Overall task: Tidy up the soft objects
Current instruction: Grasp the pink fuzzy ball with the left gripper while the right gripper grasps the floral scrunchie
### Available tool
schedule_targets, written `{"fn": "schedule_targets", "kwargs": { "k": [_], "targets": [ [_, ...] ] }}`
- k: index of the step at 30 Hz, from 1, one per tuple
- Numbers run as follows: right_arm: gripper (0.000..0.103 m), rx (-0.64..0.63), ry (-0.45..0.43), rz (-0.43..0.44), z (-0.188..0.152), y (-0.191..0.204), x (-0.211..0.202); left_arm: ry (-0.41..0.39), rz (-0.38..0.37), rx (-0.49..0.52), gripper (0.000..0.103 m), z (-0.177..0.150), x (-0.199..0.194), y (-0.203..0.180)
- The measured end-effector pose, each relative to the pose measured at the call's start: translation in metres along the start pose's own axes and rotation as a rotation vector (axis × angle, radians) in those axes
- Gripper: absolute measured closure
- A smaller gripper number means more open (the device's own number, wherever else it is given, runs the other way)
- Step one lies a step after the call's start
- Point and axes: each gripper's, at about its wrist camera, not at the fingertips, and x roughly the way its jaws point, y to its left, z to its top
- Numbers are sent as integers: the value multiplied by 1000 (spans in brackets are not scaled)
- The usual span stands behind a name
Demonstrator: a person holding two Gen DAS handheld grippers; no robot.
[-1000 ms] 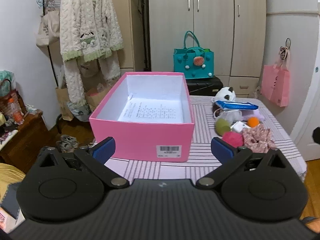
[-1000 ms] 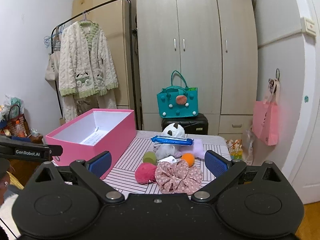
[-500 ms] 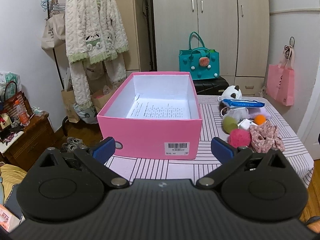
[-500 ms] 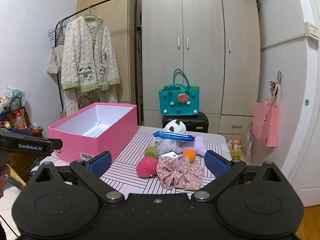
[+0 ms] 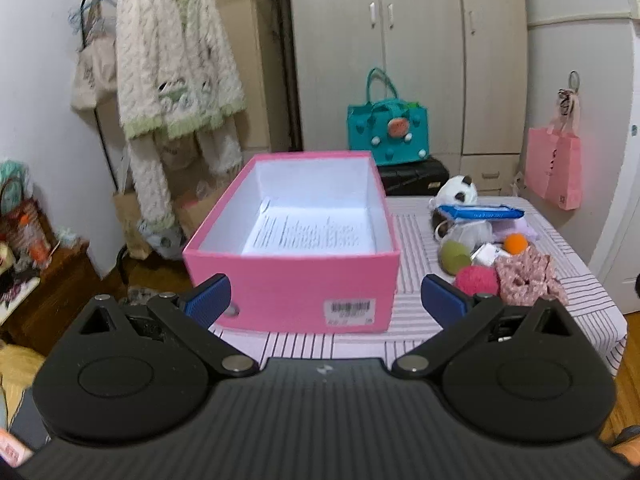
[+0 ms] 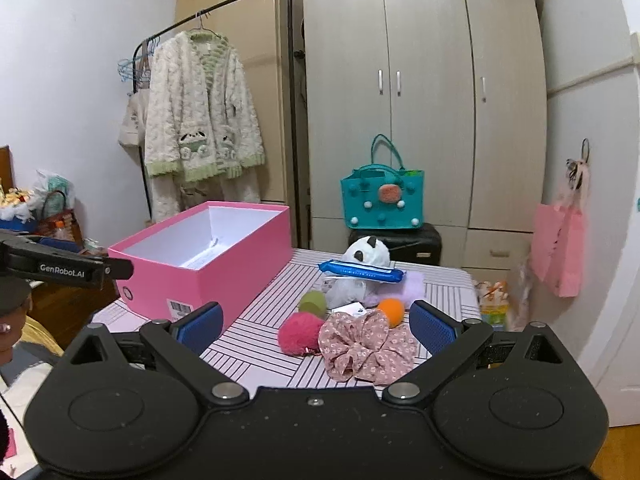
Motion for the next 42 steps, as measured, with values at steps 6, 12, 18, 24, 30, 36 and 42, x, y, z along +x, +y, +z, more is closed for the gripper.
{"fn": "schedule_targets", "kwargs": {
  "k": [6,12,18,24,30,36,42],
  "targets": [
    [2,-10,-39,62,-7,-17,14,14,-97,34,1,12,19,-19],
    [3,-3,22,31,-21,-38,51,51,-233,53,3,19,49,-45],
    [2,-69,17,26,-33,-35,68,38,-291,128,7,20,71,-80],
    [2,4,40,14,-42,-56,96,22,-301,218,9,19,91,-108],
    [3,11,89,17,-59,-68,132,124,-349,245,29,16,123,-128],
    [3,44,171,51,-61,-69,164,213,-334,263,42,9,154,-135],
    [2,68,239,61,-62,-69,187,263,-335,271,44,3,177,-140]
  ]
}}
